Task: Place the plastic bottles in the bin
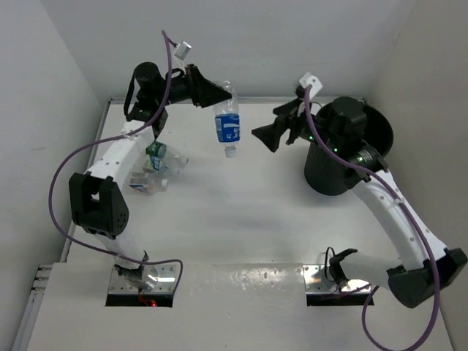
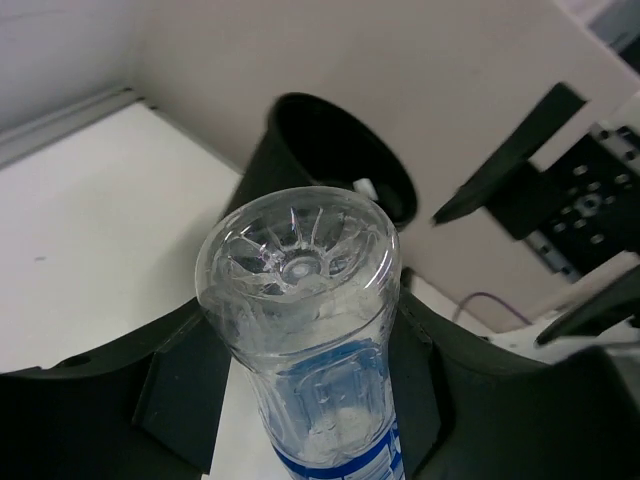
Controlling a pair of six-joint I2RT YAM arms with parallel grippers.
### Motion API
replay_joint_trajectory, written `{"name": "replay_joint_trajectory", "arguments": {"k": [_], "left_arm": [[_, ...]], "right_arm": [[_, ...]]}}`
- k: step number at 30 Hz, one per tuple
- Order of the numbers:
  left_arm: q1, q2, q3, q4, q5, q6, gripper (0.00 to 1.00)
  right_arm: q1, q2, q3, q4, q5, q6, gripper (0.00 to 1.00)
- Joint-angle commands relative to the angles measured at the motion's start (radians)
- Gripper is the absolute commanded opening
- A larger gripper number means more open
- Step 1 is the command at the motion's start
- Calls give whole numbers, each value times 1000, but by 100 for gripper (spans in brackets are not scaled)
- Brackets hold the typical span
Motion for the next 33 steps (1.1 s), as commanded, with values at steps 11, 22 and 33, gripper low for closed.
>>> {"name": "replay_joint_trajectory", "arguments": {"k": [11, 22, 33], "left_arm": [[-130, -32, 42, 219, 71, -144, 23], [-158, -32, 53, 219, 34, -135, 23], [-48, -32, 174, 39, -107, -49, 100]], "right_arm": [[85, 232, 207, 49, -73, 241, 92], [97, 275, 216, 37, -70, 226, 59], [-65, 145, 228, -4, 65, 176, 4]]}}
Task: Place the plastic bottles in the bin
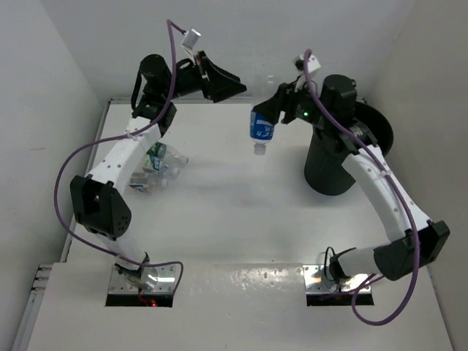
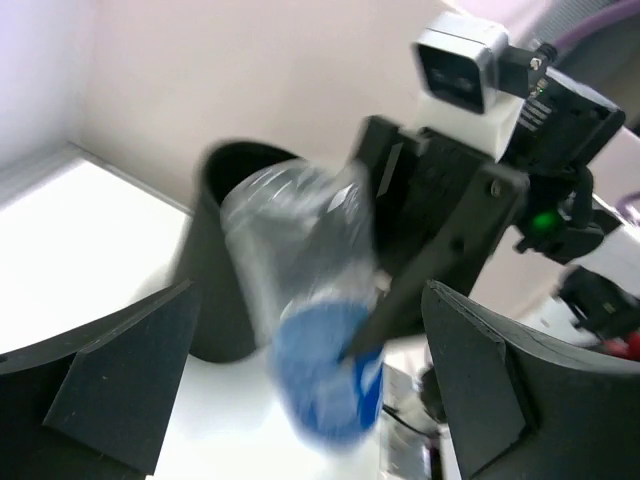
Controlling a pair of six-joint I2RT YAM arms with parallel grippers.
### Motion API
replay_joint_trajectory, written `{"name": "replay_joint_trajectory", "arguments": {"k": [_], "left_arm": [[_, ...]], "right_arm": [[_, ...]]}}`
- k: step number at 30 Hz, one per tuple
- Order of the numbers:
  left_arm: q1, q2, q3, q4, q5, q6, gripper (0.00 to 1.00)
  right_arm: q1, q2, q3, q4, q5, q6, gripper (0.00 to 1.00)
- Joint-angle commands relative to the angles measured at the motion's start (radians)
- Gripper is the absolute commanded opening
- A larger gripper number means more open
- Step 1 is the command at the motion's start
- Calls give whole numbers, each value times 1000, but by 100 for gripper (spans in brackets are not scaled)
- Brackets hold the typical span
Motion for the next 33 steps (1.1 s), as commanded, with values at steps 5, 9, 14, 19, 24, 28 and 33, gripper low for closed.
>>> {"name": "replay_joint_trajectory", "arguments": {"k": [5, 9, 14, 19, 24, 28, 33], "left_arm": [[171, -32, 100, -48, -105, 48, 100], [193, -59, 50, -152, -151, 203, 100], [202, -84, -4, -323, -292, 343, 100], [202, -56, 39, -596, -519, 608, 100], [202, 48, 163, -946, -711, 980, 100], [248, 160, 258, -1130, -788, 1254, 100], [341, 280, 350, -1377, -630, 1627, 98]], "right_arm": [[-260, -202, 51, 8, 160, -125, 0], [-368, -312, -93, 151, 318, -261, 0], [-509, -356, -286, 317, 395, -397, 0], [-601, -325, -409, 451, 412, -448, 2], [-650, -245, -460, 498, 411, -439, 12], [-678, -199, -416, 386, 366, -378, 64], [-676, -204, -325, 245, 303, -269, 89]]}}
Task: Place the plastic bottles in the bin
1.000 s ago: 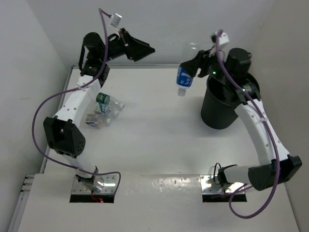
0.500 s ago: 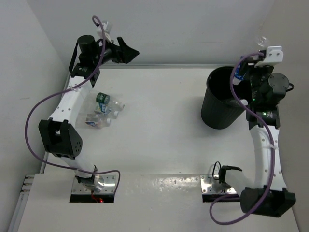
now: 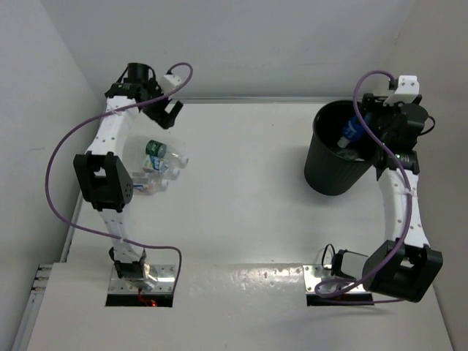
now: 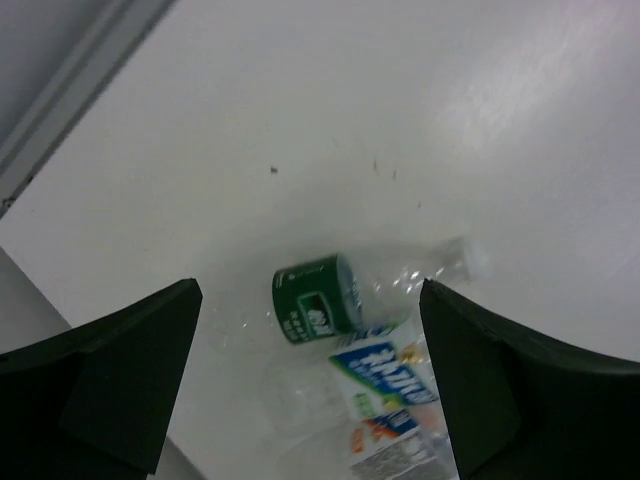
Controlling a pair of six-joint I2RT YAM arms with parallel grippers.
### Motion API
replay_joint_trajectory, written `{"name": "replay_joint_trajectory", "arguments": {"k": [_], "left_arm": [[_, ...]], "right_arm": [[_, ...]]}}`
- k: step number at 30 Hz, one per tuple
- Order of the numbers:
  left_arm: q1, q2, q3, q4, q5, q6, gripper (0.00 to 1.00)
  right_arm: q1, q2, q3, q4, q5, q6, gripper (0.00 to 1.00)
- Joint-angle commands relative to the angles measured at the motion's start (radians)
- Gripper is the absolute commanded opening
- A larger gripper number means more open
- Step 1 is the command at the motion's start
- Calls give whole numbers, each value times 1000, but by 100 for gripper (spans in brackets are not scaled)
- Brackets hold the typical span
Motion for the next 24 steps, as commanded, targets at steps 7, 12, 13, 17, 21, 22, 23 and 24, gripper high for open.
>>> {"name": "replay_joint_trajectory", "arguments": {"k": [7, 12, 13, 17, 21, 22, 23, 24], "left_arm": [[143, 162, 165, -438, 171, 686, 95], [102, 171, 107, -409, 116, 804, 93], [102, 171, 90, -409, 102, 815, 93], [80, 161, 17, -279, 91, 826, 91], [80, 202, -3, -256, 70, 864, 90], [80, 202, -3, -256, 70, 873, 90], [80, 202, -3, -245, 59, 874, 90], [71, 216, -15, -222, 59, 889, 90]], "right_arm": [[34, -55, 159, -108, -131, 138, 93], [66, -83, 162, -143, -144, 144, 93], [66, -86, 166, -148, -139, 144, 93], [75, -87, 180, -173, -142, 150, 93], [86, -89, 197, -200, -141, 151, 94], [87, -89, 197, -204, -141, 151, 94], [87, -90, 209, -214, -139, 148, 94], [87, -90, 214, -216, -142, 151, 94]]}}
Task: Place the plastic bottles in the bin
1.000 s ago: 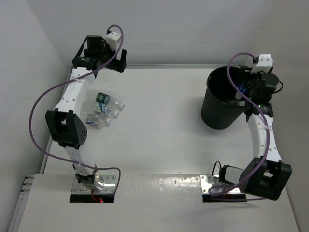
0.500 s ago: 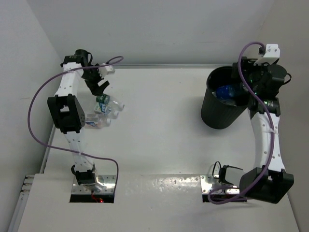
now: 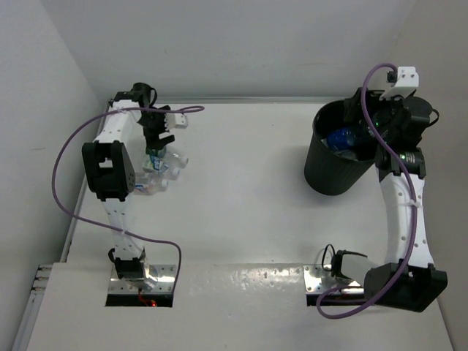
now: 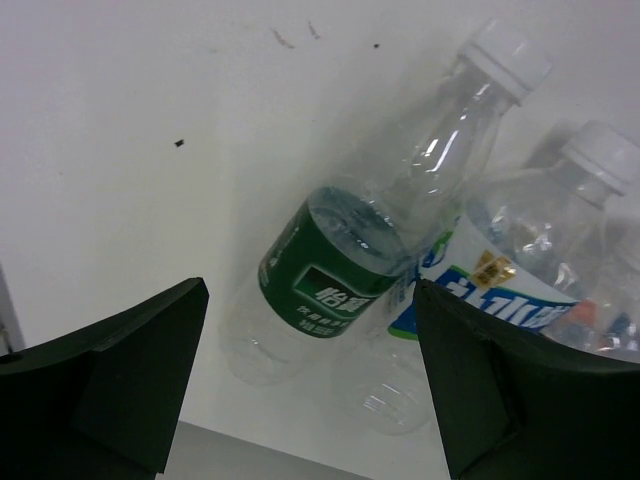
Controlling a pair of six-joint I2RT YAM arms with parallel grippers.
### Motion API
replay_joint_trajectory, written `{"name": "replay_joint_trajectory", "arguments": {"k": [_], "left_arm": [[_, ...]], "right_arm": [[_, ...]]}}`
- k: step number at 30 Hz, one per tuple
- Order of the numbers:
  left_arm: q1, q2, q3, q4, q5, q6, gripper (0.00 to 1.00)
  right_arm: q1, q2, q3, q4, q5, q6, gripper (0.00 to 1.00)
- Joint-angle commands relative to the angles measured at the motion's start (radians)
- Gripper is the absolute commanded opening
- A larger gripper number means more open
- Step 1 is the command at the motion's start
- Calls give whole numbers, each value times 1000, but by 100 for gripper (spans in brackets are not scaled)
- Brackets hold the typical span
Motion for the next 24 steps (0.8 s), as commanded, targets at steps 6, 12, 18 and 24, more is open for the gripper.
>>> {"name": "replay_joint_trajectory", "arguments": {"k": [6, 12, 18, 24], "left_arm": [[-32, 68, -58, 134, -64, 156, 90], [-41, 106, -70, 134, -91, 224, 90], [-41, 147, -81, 134, -73, 234, 90], [-72, 183, -3, 134, -9, 139, 67]], "right_arm": [[31, -7, 98, -33, -13, 18, 94], [36, 7, 143, -73, -12, 10, 94], [34, -4, 137, -79, -2, 7, 94], [62, -4, 144, -70, -30, 10, 94]]}}
